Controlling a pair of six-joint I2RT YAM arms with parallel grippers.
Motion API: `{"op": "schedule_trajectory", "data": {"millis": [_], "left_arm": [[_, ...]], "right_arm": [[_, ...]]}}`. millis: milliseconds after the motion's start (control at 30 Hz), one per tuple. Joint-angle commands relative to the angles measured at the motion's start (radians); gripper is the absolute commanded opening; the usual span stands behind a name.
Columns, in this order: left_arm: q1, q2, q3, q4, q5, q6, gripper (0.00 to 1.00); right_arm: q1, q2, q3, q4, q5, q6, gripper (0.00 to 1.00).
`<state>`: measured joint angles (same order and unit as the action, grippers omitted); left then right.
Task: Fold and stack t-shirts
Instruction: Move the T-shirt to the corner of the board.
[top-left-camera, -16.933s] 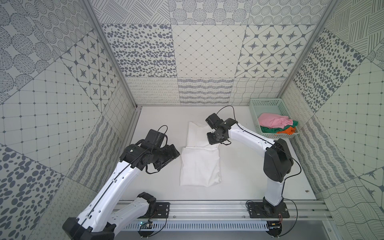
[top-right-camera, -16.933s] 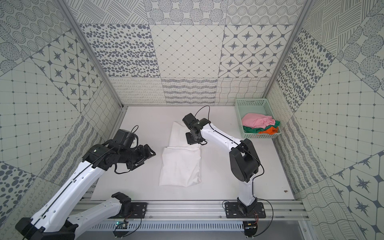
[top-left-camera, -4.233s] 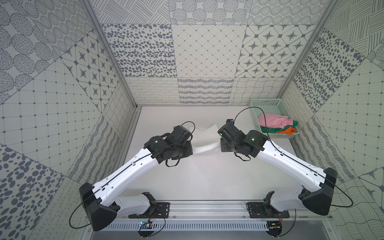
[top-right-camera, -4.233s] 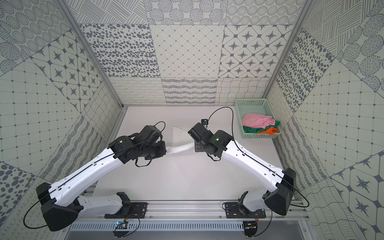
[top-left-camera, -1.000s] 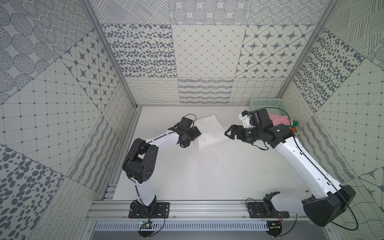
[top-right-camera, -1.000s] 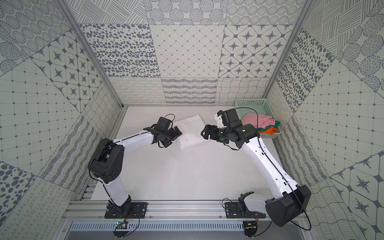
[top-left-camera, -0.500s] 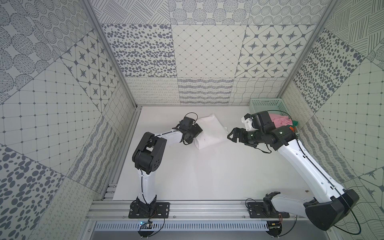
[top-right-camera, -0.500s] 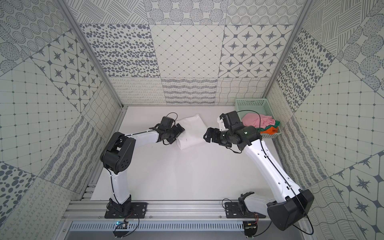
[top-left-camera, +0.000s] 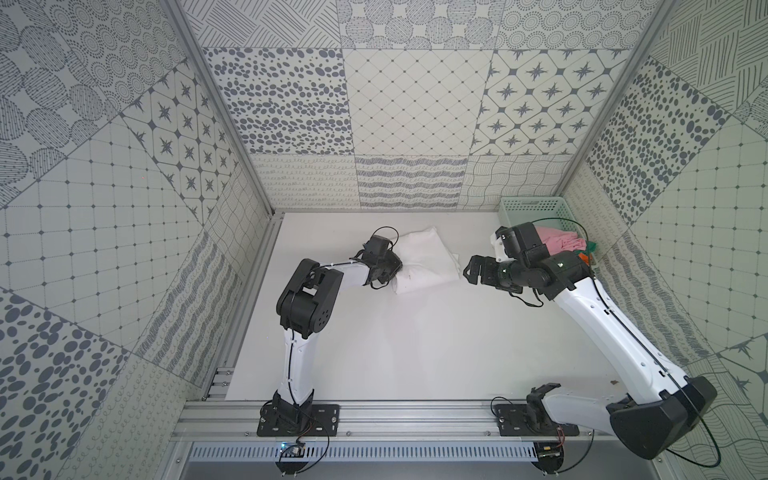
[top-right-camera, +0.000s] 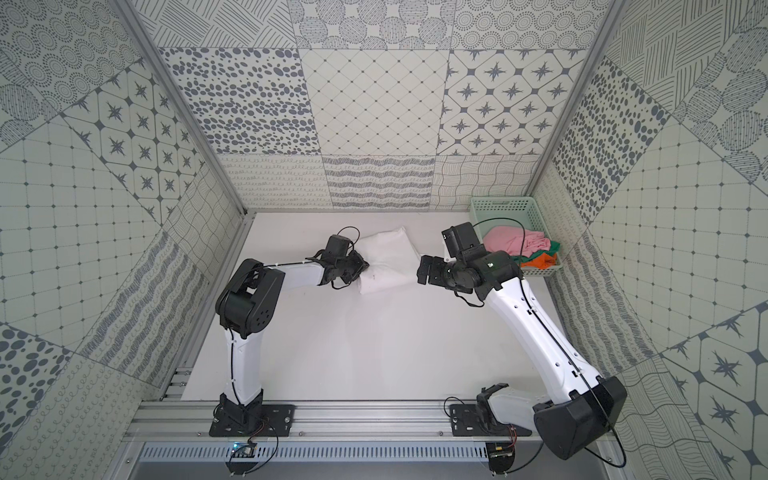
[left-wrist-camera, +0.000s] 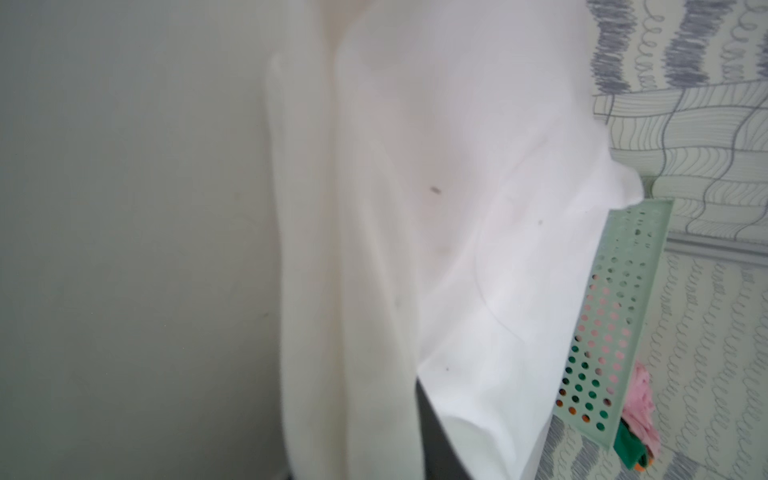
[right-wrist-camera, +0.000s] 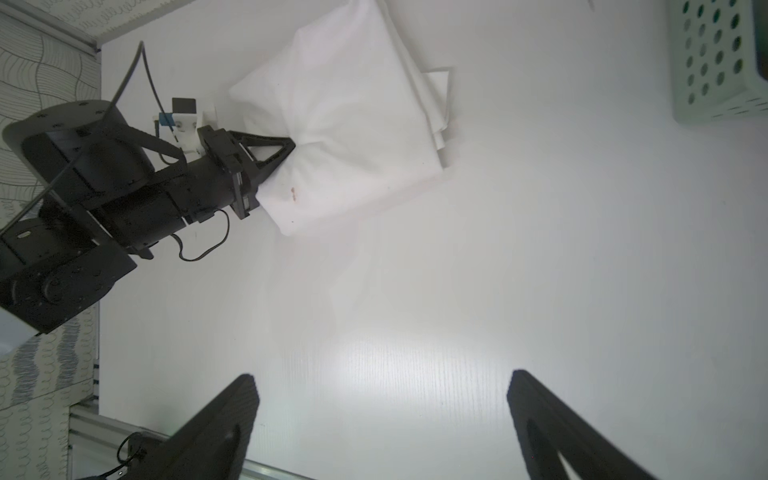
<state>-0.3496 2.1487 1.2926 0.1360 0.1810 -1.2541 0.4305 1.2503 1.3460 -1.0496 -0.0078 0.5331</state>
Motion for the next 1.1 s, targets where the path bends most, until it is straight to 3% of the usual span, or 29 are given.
{"op": "schedule_trajectory", "data": {"millis": [0,433,767,1067], "left_arm": [[0.004,0.032,-0.004,-0.141,0.017,-0.014,0.0],[0.039,0.069,0.097,-0.13,0.007,-0.06,0.0],[0.206,-0.015,0.122,-0.343,-0.262,-0.088,0.0],[0.383,-0.233,-0.054,-0.569,-0.568,-0.331,0.0]], "right_arm": [[0.001,0.007,0.003,0.0,0.067,-0.042,0.98],[0.001,0.039,-0.001,-0.02,0.008,-0.062,0.98],[0.001,0.011,0.0,-0.065,-0.01,-0.066,0.98],[0.002,-0.011,-0.007,-0.118,-0.018,-0.079,0.98]]}}
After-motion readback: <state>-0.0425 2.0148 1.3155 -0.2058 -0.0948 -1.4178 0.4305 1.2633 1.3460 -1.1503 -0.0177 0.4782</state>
